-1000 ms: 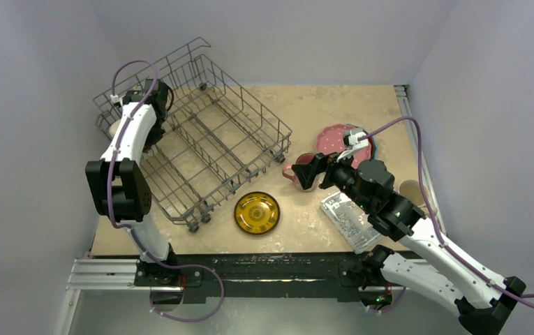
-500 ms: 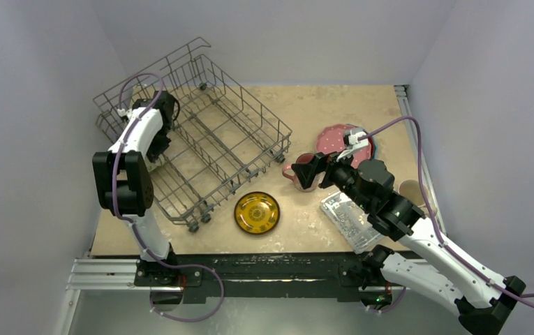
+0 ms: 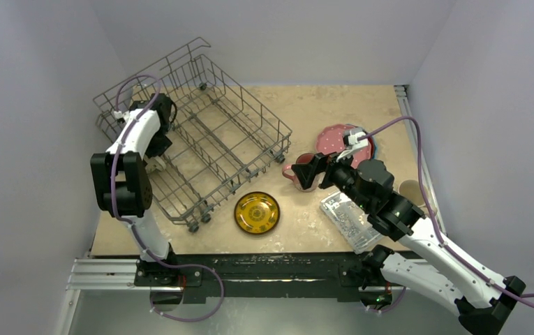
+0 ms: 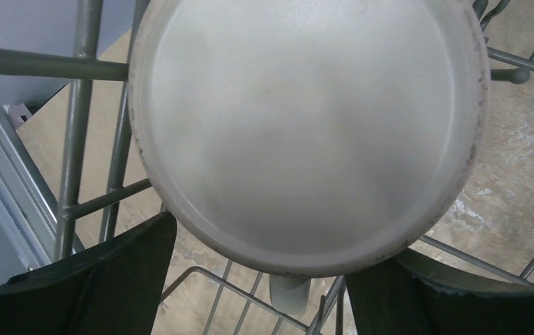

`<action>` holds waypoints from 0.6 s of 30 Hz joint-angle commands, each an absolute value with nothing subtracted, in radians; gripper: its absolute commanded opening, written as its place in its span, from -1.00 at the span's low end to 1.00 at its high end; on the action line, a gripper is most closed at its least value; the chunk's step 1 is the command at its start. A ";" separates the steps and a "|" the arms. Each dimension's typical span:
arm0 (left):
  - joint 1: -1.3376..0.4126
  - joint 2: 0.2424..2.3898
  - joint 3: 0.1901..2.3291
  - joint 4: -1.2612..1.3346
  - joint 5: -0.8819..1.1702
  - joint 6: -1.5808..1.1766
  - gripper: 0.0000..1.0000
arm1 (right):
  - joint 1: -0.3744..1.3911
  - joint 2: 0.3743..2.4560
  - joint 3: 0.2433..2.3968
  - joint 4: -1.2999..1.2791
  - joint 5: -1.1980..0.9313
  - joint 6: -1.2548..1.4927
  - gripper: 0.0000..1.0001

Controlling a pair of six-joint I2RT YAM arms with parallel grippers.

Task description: Load the mixed dishes into the dish rack

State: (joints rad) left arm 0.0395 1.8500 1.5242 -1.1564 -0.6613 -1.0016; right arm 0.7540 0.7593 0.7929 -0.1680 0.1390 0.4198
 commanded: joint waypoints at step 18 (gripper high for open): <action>0.085 1.755 1.526 -0.981 -0.645 -0.864 0.41 | 0.756 0.802 0.858 -0.226 0.125 0.469 0.98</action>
State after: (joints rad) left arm 0.0681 1.8046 1.5135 -1.0286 -0.6437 -0.8455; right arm 0.7540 0.7856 0.7971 -0.1825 0.1272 0.4671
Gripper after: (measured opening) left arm 0.590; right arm 0.987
